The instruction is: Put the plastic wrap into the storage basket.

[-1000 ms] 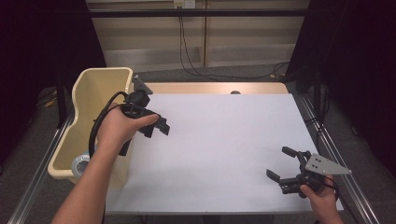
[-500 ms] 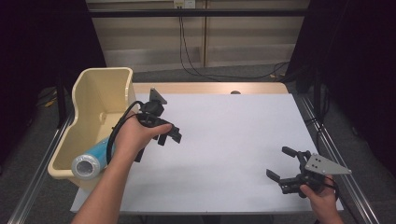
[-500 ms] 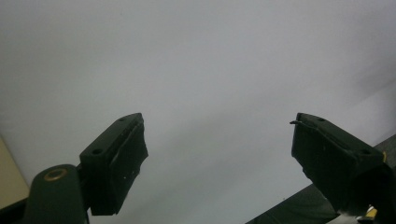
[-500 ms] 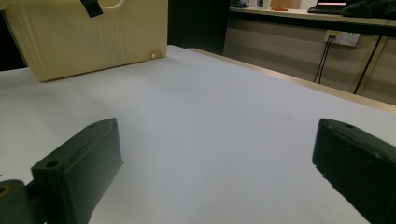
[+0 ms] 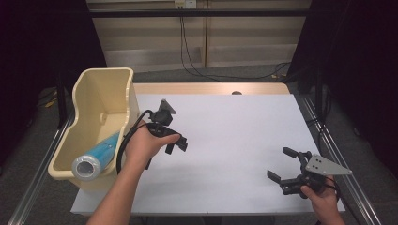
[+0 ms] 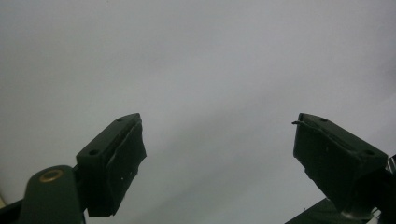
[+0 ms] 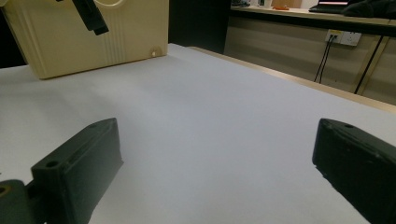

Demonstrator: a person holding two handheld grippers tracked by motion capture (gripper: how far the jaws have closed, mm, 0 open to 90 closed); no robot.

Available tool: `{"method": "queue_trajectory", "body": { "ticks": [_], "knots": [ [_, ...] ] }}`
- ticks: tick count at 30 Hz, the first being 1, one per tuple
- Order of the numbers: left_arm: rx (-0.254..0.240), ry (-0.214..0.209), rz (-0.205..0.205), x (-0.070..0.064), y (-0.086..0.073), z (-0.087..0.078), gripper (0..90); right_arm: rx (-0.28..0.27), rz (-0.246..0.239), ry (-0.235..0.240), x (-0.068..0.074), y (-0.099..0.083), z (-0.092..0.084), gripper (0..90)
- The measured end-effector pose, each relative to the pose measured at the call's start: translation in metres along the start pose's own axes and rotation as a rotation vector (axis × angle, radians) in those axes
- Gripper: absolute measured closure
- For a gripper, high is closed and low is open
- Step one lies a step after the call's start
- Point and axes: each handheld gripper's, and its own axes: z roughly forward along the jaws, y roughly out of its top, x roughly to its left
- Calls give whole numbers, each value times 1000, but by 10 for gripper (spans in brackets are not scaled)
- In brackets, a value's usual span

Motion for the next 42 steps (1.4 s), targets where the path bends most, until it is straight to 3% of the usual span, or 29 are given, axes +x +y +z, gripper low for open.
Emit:
{"method": "queue_trajectory", "body": {
  "ticks": [14,20,25,26,27,28,29,30,31,32,33,34,35,36,38,39,40,41,42],
  "knots": [
    [-10,-11,16,5,-19,34,160,2,-3,2,1,0,1,5],
    [-62,-7,27,8,-27,47,158,4,-5,0,1,0,1,5],
    [-171,18,66,11,-38,57,157,5,-5,0,0,0,0,6],
    [-171,18,66,11,-38,57,156,5,-5,0,0,0,0,6],
    [-219,28,69,12,-42,59,156,3,-3,0,0,0,0,5],
    [-219,28,69,12,-42,59,156,3,-3,0,0,0,0,5],
    [-275,32,93,14,-46,61,153,2,-4,0,0,0,0,5],
    [-275,32,93,14,-46,61,150,2,-4,0,0,0,0,5],
    [-334,25,108,14,-51,64,149,4,-3,-1,0,0,0,5],
    [-334,25,108,14,-51,64,146,4,-3,-1,0,0,0,5],
    [-387,36,136,15,-57,65,140,3,-2,0,0,0,1,5],
    [-387,36,136,15,-57,65,140,3,-2,0,0,0,1,5],
    [-439,52,153,14,-61,66,139,1,-2,1,1,0,1,5],
    [-439,52,153,14,-61,66,138,1,-2,1,1,0,1,5],
    [-484,59,168,14,-65,67,137,2,-1,1,1,0,1,5],
    [-538,68,179,14,-68,68,129,8,-3,3,2,0,1,5],
    [-538,68,179,14,-68,68,130,8,-3,3,2,0,1,5],
    [-590,79,200,14,-72,68,130,9,-4,4,1,0,2,5],
    [-590,79,200,14,-72,68,128,9,-4,4,1,0,2,5]
  ]
}}
